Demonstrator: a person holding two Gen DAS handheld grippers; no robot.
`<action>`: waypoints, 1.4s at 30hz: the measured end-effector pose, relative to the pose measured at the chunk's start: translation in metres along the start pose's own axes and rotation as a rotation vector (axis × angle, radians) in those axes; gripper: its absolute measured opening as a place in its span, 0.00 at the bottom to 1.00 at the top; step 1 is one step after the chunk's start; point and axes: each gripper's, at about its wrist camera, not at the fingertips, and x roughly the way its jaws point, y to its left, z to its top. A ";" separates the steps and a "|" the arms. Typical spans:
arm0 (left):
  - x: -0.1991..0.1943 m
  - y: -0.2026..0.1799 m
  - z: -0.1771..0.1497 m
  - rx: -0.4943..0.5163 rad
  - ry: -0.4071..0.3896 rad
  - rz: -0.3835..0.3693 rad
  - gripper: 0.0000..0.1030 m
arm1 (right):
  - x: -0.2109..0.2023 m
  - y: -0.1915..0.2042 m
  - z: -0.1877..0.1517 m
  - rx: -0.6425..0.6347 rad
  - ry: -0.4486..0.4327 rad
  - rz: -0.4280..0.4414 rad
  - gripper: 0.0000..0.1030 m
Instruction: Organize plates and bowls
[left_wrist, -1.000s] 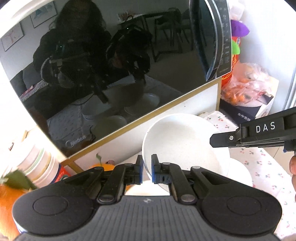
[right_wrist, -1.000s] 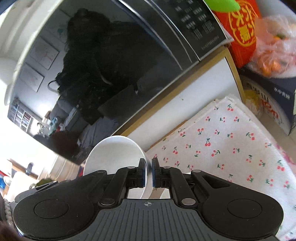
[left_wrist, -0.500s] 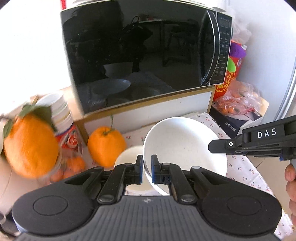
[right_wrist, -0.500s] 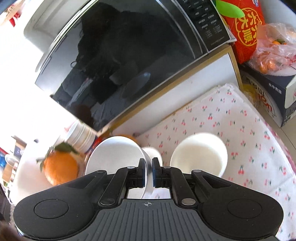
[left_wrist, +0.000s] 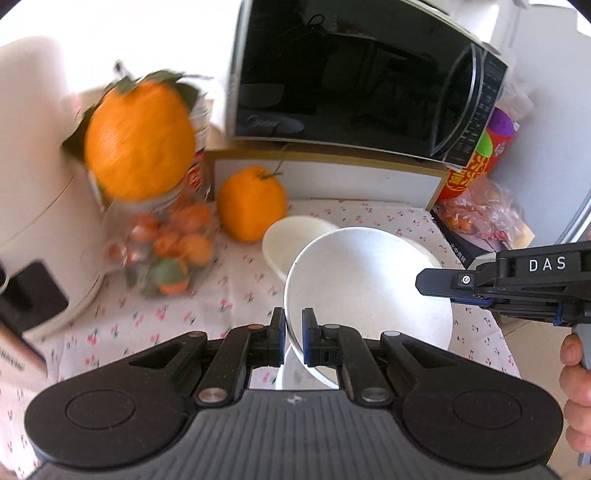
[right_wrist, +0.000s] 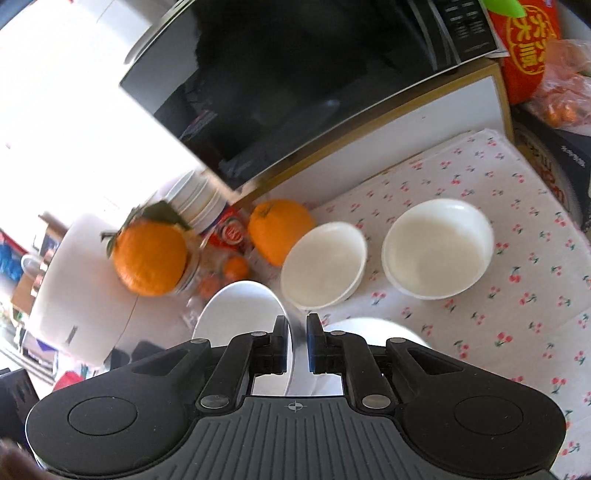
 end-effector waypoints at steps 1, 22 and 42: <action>-0.002 0.003 -0.003 -0.008 0.003 0.001 0.07 | 0.002 0.003 -0.003 -0.011 0.003 0.004 0.12; -0.013 0.082 -0.053 -0.121 0.096 0.055 0.07 | 0.065 0.046 -0.060 -0.113 0.161 0.057 0.12; -0.014 0.105 -0.076 -0.128 0.206 0.094 0.07 | 0.094 0.065 -0.091 -0.197 0.266 0.028 0.13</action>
